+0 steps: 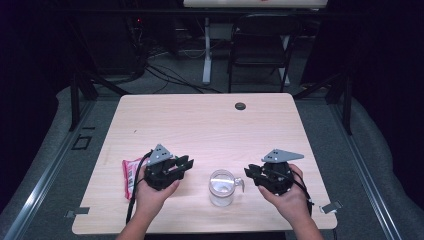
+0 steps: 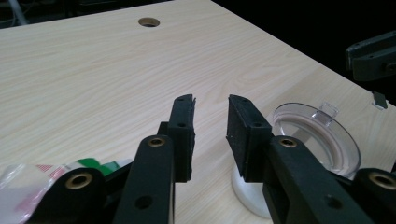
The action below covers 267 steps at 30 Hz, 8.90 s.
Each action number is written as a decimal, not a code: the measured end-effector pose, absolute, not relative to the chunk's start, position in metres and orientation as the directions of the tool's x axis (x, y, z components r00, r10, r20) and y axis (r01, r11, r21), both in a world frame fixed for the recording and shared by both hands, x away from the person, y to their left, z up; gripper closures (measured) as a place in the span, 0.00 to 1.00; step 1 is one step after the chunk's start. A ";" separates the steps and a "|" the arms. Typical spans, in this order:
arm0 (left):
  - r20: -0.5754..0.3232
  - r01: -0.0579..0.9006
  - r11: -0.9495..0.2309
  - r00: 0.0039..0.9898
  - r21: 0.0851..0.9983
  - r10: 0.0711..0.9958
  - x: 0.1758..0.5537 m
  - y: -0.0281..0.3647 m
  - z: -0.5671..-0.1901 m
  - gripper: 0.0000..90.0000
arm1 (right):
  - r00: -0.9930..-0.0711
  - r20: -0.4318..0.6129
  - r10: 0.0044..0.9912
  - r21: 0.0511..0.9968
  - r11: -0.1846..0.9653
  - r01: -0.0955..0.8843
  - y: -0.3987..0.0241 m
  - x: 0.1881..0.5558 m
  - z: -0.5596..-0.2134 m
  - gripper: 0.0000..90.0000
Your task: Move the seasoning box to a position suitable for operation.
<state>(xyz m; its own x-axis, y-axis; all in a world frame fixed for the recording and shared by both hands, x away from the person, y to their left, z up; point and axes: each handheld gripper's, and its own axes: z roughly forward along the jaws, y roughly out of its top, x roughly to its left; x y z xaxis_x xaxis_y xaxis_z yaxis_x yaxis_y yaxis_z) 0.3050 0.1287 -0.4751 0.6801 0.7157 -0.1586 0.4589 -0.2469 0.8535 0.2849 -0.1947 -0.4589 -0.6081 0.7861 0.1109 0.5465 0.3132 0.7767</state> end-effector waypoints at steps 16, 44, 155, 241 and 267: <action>-0.129 0.455 -0.403 0.774 0.794 0.620 0.283 0.104 -0.503 1.00 | -0.585 0.192 0.788 0.768 0.251 0.590 -0.185 0.282 -0.479 0.90; -0.144 0.464 -0.456 0.804 0.759 0.577 0.273 0.092 -0.518 1.00 | -0.591 0.210 0.779 0.751 0.258 0.607 -0.183 0.287 -0.488 0.89; -0.085 0.417 -0.428 0.789 0.802 0.609 0.289 0.062 -0.475 0.72 | -0.681 0.065 0.729 0.860 0.305 0.409 -0.179 0.240 -0.485 0.58; -0.078 0.458 -0.350 0.689 0.817 0.720 0.284 0.131 -0.489 0.67 | -0.579 0.201 0.790 0.793 0.216 0.570 -0.204 0.304 -0.546 0.87; -0.093 0.493 -0.247 0.568 0.834 0.818 0.276 0.178 -0.486 0.66 | -0.613 0.138 0.778 0.792 0.285 0.540 -0.196 0.328 -0.551 0.91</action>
<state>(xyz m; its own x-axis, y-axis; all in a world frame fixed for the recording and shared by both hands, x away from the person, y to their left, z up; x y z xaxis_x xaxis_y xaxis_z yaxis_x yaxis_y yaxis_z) 0.2760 0.1780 -0.4864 0.5680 0.8178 -0.0933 0.4927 -0.2470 0.8344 0.3275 -0.1960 -0.5507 -0.6129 0.7781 0.1377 0.5399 0.2851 0.7919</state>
